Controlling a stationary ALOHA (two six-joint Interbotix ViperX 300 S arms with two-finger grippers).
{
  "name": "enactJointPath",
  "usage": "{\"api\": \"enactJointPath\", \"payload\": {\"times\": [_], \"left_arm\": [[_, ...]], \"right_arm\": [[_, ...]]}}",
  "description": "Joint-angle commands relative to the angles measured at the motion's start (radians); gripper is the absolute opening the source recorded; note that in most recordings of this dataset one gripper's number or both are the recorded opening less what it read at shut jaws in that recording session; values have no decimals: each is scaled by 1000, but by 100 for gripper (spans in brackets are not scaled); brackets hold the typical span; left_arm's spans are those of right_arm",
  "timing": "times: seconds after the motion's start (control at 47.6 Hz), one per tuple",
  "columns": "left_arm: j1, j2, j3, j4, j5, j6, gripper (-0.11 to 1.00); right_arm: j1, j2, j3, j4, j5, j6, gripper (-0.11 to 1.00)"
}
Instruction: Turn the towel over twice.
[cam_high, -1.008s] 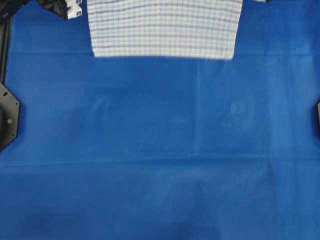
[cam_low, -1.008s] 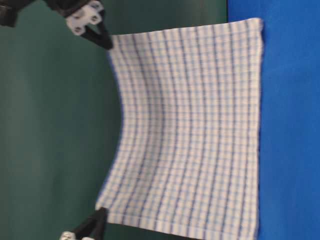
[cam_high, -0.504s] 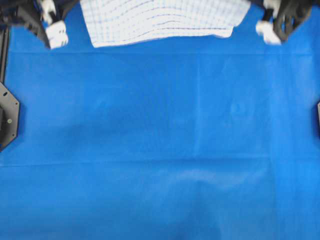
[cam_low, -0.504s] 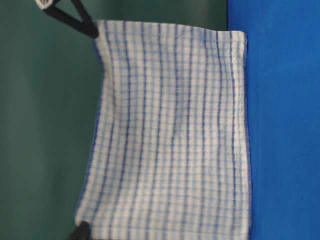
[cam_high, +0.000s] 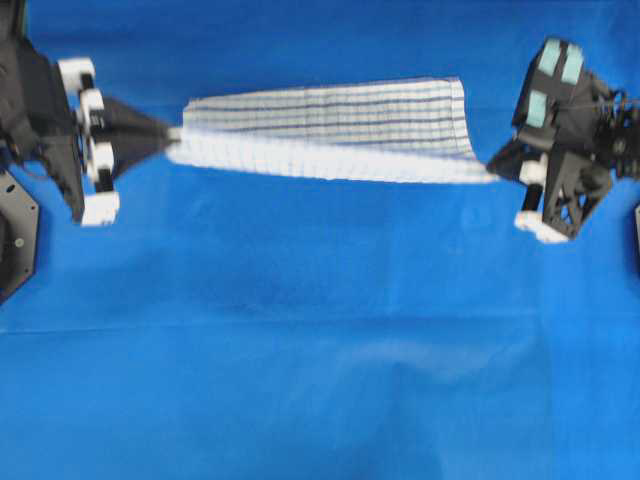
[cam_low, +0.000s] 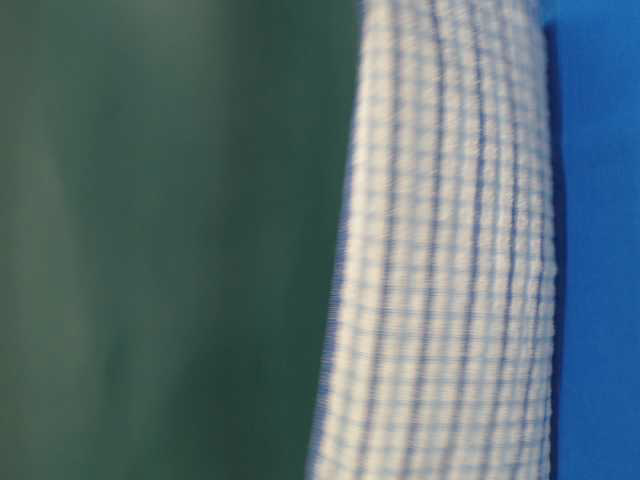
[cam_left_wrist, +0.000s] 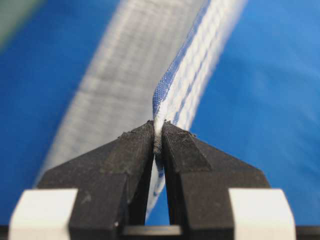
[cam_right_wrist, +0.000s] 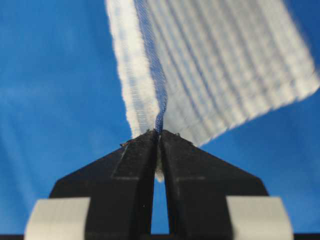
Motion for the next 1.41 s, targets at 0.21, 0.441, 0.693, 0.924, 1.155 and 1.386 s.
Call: {"api": "enactJointPath", "payload": {"times": [0.21, 0.441, 0.693, 0.924, 1.155, 1.386], "left_arm": [[-241, 84, -5, -2, 138, -14, 4], [-345, 158, -9, -3, 152, -18, 4], [-371, 218, -21, -5, 170, -20, 4], [-382, 244, -37, -5, 192, -18, 4], [-373, 245, -38, -5, 222, -6, 4], [-364, 241, -66, -5, 219, -20, 25]], "right_arm": [[170, 95, 58, -3, -114, 199, 6], [268, 224, 34, -3, -172, 298, 6], [285, 281, 17, -3, -176, 305, 6], [285, 281, 25, -3, -176, 305, 6], [285, 291, 12, -3, -186, 305, 6], [284, 291, 8, -5, -192, 305, 19]]}}
